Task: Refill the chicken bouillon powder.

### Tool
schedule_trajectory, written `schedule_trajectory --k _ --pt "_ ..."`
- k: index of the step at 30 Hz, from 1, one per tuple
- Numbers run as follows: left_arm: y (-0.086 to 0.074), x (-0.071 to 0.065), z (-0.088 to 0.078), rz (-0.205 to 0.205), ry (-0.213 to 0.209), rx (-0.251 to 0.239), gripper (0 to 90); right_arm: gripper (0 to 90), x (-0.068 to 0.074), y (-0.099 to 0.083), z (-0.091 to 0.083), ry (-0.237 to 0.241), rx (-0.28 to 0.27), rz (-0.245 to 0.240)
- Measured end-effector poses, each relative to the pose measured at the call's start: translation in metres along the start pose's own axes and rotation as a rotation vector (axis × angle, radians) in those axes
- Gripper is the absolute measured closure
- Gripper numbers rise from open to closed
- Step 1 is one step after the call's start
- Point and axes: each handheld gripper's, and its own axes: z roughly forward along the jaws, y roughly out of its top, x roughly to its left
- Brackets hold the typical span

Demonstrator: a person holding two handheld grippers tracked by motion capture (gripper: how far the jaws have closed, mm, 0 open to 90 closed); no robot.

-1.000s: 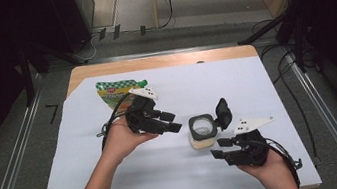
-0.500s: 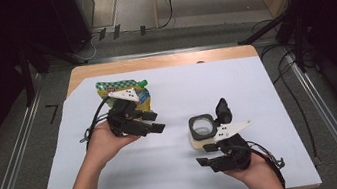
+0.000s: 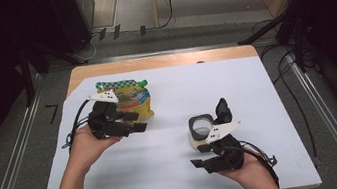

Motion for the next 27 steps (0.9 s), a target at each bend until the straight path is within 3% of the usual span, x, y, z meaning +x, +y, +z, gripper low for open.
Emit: schedule_trajectory --k 11,16,20,24,25,27 --pt "-0.016 0.021 -0.024 -0.051 0.099 -0.004 40.8 48.7 -0.002 0.001 0.002 0.011 0.007 0.007" --pt "-0.021 0.028 -0.031 -0.069 0.124 -0.011 40.8 48.7 -0.002 0.001 0.004 0.015 0.006 0.001" --pt "-0.025 0.04 -0.035 -0.085 0.144 -0.012 41.0 48.8 -0.001 0.0 0.006 0.017 0.017 0.0" --pt "-0.03 0.051 -0.041 -0.106 0.187 -0.012 40.8 48.9 0.0 0.0 0.009 0.022 0.025 -0.004" --pt "-0.032 0.057 -0.044 -0.111 0.214 -0.013 40.3 48.9 0.001 0.0 0.009 0.024 0.024 -0.01" --pt "-0.033 0.06 -0.045 -0.114 0.224 -0.015 39.9 48.9 0.002 0.0 0.009 0.023 0.025 -0.011"
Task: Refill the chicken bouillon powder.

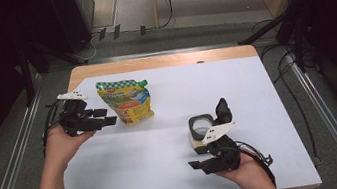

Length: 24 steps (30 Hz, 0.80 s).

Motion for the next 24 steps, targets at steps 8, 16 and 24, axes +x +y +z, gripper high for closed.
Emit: schedule_trajectory --k 8,16,24 --pt "0.01 0.021 0.009 0.013 0.003 -0.043 37.0 49.0 0.004 0.0 0.006 0.004 0.018 -0.018" --pt "0.019 0.025 0.022 0.028 -0.007 -0.055 37.4 49.0 0.002 -0.004 0.005 -0.006 0.013 -0.008" --pt "0.023 0.025 0.028 0.036 -0.042 -0.097 42.4 49.0 0.004 -0.007 0.003 -0.014 0.011 -0.002"
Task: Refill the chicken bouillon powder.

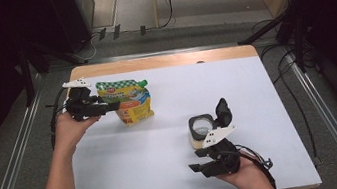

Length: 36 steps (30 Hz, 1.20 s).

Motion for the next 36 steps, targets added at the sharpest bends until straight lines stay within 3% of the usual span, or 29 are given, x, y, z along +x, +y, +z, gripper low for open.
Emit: schedule_trajectory --k 1,7,10,11,13,16,18,21,22,26,29,33,36 --pt "0.0 0.0 0.002 -0.003 -0.016 -0.007 45.3 49.0 0.0 0.0 0.0 0.002 -0.006 0.006" --pt "0.003 -0.002 0.004 -0.012 -0.008 -0.021 52.6 49.0 0.002 0.003 0.002 0.012 -0.032 0.011" --pt "0.003 -0.003 0.004 -0.019 -0.026 -0.021 57.3 49.0 0.005 0.007 0.005 0.02 -0.039 0.005" --pt "0.003 -0.004 0.005 -0.03 -0.057 -0.014 59.1 49.0 0.008 0.012 0.01 0.024 -0.049 -0.017" --pt "0.003 -0.005 0.006 -0.022 -0.061 -0.008 59.3 49.0 0.01 0.015 0.012 0.028 -0.046 -0.02" --pt "0.005 -0.012 0.012 0.021 -0.045 0.007 57.9 48.9 0.015 0.022 0.02 0.035 -0.042 -0.042" --pt "0.007 -0.019 0.016 0.053 -0.013 0.009 58.8 49.0 0.018 0.029 0.028 0.04 -0.045 -0.057" --pt "0.007 -0.02 0.016 0.045 -0.003 0.005 64.1 49.0 0.021 0.035 0.038 0.039 -0.035 -0.073" --pt "0.007 -0.019 0.015 0.032 -0.021 0.0 68.0 49.1 0.022 0.037 0.041 0.041 -0.031 -0.073" --pt "0.008 -0.024 0.014 0.041 -0.018 -0.005 80.4 49.5 0.024 0.044 0.054 0.052 -0.035 -0.084" --pt "0.01 -0.024 0.014 0.009 -0.044 0.001 88.2 49.8 0.027 0.044 0.06 0.057 -0.032 -0.078" --pt "0.013 -0.027 0.012 -0.008 -0.044 -0.015 90.0 49.9 0.029 0.041 0.062 0.057 -0.031 -0.087" --pt "0.018 -0.033 0.007 -0.007 -0.028 -0.029 90.0 49.7 0.026 0.036 0.059 0.052 -0.06 -0.083"
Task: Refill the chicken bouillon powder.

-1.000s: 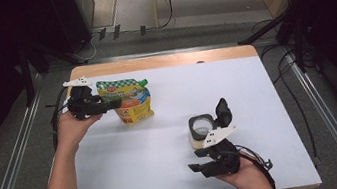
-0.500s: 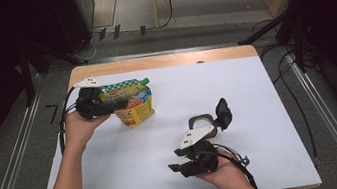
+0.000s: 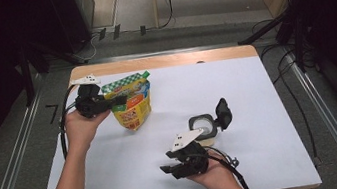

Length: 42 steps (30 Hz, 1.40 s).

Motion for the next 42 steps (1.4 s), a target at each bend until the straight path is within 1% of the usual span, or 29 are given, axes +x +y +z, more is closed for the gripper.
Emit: schedule_trajectory --k 3,4,5,7,10,11,13,14,15,17,19,20,21,22,24,26,27,28,30,31,32,33,38,39,40,42 --pt "0.005 -0.003 -0.006 -0.044 -0.021 -0.003 90.0 49.5 -0.003 -0.003 -0.001 -0.003 -0.018 0.004" --pt "0.005 -0.003 -0.006 -0.044 -0.021 -0.003 90.0 49.5 -0.003 -0.003 -0.001 -0.003 -0.018 0.004" --pt "0.007 -0.005 -0.008 -0.054 -0.024 0.0 90.0 49.3 -0.003 -0.003 -0.001 -0.004 -0.026 -0.001" --pt "0.013 -0.013 -0.012 -0.047 -0.04 0.015 90.0 48.9 -0.004 -0.006 0.001 -0.017 -0.037 -0.02" --pt "0.017 -0.02 -0.014 -0.037 -0.049 0.029 90.0 48.9 -0.004 -0.007 0.002 -0.02 -0.036 -0.012" --pt "0.02 -0.026 -0.016 -0.035 -0.062 0.041 90.0 49.1 -0.005 -0.007 0.004 -0.024 -0.028 0.003" --pt "0.023 -0.032 -0.016 -0.035 -0.079 0.048 90.0 49.7 -0.005 -0.008 0.006 -0.022 -0.019 0.007" --pt "0.023 -0.032 -0.016 -0.035 -0.079 0.048 90.0 49.7 -0.005 -0.008 0.006 -0.022 -0.019 0.007" --pt "0.025 -0.039 -0.017 -0.024 -0.098 0.056 90.0 50.3 -0.005 -0.009 0.007 -0.023 -0.008 0.002" --pt "0.027 -0.046 -0.017 -0.012 -0.111 0.06 90.0 50.6 -0.006 -0.01 0.01 -0.026 -0.01 -0.004" --pt "0.029 -0.052 -0.018 -0.007 -0.123 0.061 90.0 50.8 -0.007 -0.011 0.011 -0.024 -0.009 0.007" --pt "0.029 -0.052 -0.018 -0.007 -0.123 0.061 90.0 51.0 -0.007 -0.011 0.011 -0.022 -0.012 0.011" --pt "0.03 -0.057 -0.02 0.001 -0.134 0.06 90.0 51.1 -0.008 -0.011 0.012 -0.021 -0.013 0.013" --pt "0.03 -0.057 -0.02 0.001 -0.134 0.06 90.0 51.1 -0.008 -0.011 0.012 -0.021 -0.013 0.013" --pt "0.03 -0.061 -0.021 0.0 -0.143 0.065 90.0 51.4 -0.009 -0.011 0.012 -0.019 -0.016 0.015" --pt "0.03 -0.064 -0.021 -0.005 -0.152 0.078 90.0 51.4 -0.009 -0.012 0.012 -0.02 -0.019 0.016" --pt "0.029 -0.067 -0.022 -0.006 -0.157 0.09 90.0 51.5 -0.01 -0.012 0.013 -0.022 -0.027 0.028" --pt "0.028 -0.069 -0.023 -0.005 -0.165 0.091 90.0 51.7 -0.011 -0.012 0.012 -0.024 -0.029 0.035" --pt "0.028 -0.071 -0.024 -0.007 -0.169 0.092 90.0 51.8 -0.011 -0.012 0.013 -0.028 -0.034 0.042" --pt "0.028 -0.075 -0.026 -0.009 -0.186 0.092 90.0 52.0 -0.013 -0.011 0.013 -0.035 -0.04 0.05" --pt "0.028 -0.075 -0.026 -0.009 -0.186 0.092 90.0 52.0 -0.013 -0.011 0.013 -0.035 -0.04 0.05" --pt "0.028 -0.08 -0.028 -0.006 -0.195 0.091 90.0 52.2 -0.013 -0.011 0.014 -0.042 -0.046 0.051" --pt "0.027 -0.093 -0.031 0.002 -0.225 0.098 90.0 52.2 -0.017 -0.011 0.015 -0.06 -0.065 0.067" --pt "0.027 -0.093 -0.031 0.002 -0.225 0.098 90.0 52.2 -0.017 -0.011 0.015 -0.06 -0.065 0.067" --pt "0.027 -0.098 -0.032 0.009 -0.236 0.105 90.0 52.7 -0.018 -0.011 0.016 -0.063 -0.074 0.084" --pt "0.027 -0.102 -0.032 0.011 -0.241 0.109 90.0 53.5 -0.018 -0.01 0.016 -0.068 -0.077 0.085"
